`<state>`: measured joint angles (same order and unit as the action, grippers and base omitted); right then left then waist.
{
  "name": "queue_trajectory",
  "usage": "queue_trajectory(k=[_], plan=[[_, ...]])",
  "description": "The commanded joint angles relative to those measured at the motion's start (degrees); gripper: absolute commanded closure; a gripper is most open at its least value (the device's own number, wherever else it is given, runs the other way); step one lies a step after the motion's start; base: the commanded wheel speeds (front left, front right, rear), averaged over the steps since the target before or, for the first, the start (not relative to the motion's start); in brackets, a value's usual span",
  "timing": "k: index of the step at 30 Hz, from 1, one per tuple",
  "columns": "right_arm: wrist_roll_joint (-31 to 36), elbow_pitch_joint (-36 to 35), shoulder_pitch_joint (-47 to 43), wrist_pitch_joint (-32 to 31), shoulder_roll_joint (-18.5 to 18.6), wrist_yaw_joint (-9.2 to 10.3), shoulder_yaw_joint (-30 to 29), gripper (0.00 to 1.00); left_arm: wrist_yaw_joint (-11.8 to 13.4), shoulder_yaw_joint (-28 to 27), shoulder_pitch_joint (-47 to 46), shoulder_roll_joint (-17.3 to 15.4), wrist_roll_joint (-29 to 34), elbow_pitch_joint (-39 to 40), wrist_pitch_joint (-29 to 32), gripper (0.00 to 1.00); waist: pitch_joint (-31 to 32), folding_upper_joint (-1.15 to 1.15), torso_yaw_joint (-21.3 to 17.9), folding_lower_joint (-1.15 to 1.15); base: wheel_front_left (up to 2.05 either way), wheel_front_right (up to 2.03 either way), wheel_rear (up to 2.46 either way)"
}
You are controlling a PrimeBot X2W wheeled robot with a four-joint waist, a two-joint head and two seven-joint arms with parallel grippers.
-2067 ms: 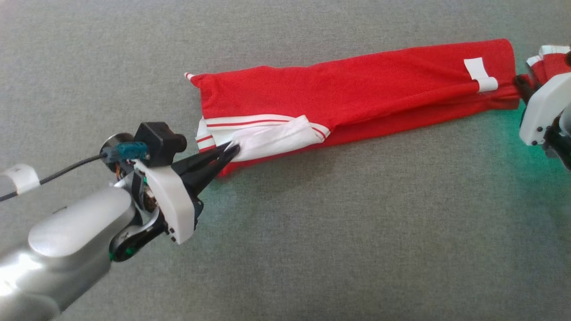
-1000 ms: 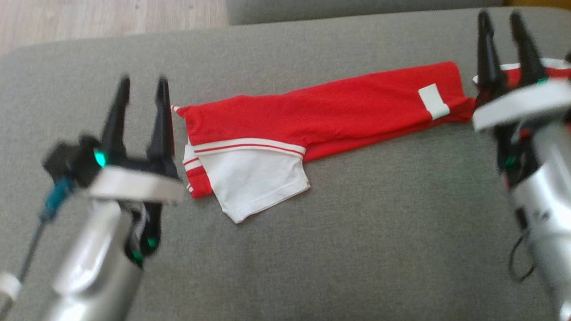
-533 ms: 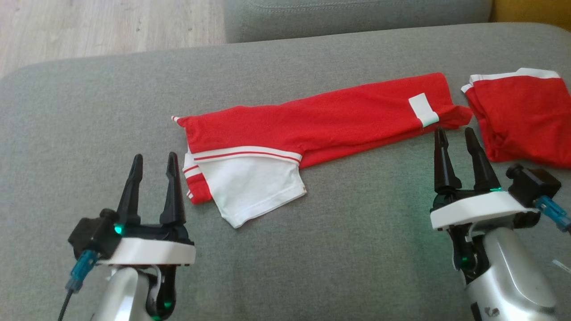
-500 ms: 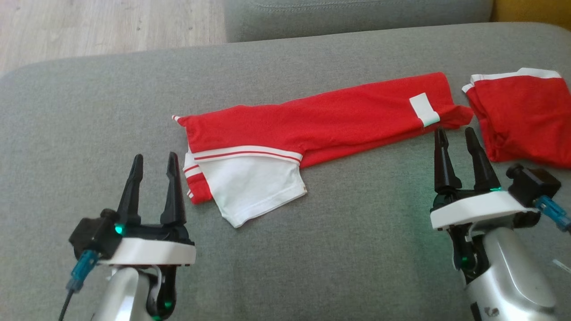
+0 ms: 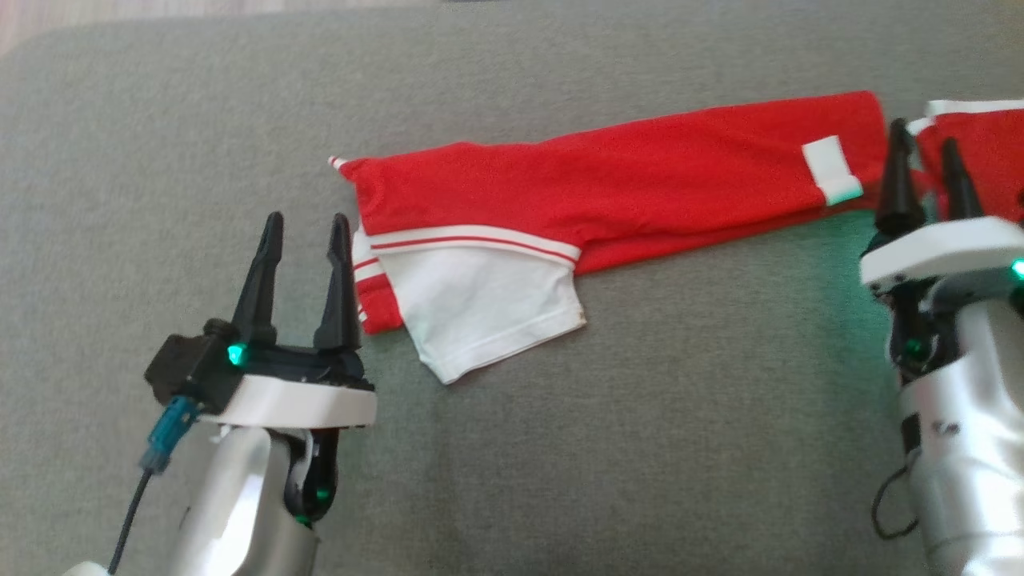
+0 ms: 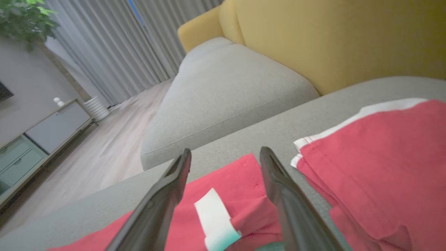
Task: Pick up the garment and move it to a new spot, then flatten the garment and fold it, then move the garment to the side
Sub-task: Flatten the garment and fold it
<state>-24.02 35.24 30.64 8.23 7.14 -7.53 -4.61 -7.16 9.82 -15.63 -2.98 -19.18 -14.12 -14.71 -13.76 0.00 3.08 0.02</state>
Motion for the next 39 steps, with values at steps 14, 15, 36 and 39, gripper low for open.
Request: queue_trajectory(k=[14, 15, 36, 39], plan=[[7.2, 24.0, 13.1, -4.5, 1.9, 0.04, -10.9, 0.0, -0.3, 4.4, -4.8, -2.1, -1.3, 0.9, -0.3, 0.0, -4.5, 0.0, 3.5, -0.02, 0.0, 0.0, 0.0], [7.5, 25.0, 13.3, -4.6, 1.6, 0.04, -10.8, 0.0, -0.3, 4.2, -5.0, -2.0, -1.5, 1.0, -0.3, 0.0, -4.5, 0.0, 3.5, -0.02, 0.0, 0.0, 0.0], [-1.0, 22.1, 9.9, 3.8, 4.4, 0.04, -5.8, 1.0, -0.3, 3.0, -2.5, -2.1, -1.9, 1.1, -0.3, 0.0, 1.4, 0.0, 0.1, -0.02, 0.0, 0.0, 0.0], [-3.1, 19.5, 7.6, 4.4, 5.5, 0.04, -5.8, 1.0, -0.3, 3.0, -1.8, -2.1, -2.0, 1.3, -0.3, 0.0, 2.8, 0.0, -0.4, -0.02, 0.0, 0.0, 0.0]])
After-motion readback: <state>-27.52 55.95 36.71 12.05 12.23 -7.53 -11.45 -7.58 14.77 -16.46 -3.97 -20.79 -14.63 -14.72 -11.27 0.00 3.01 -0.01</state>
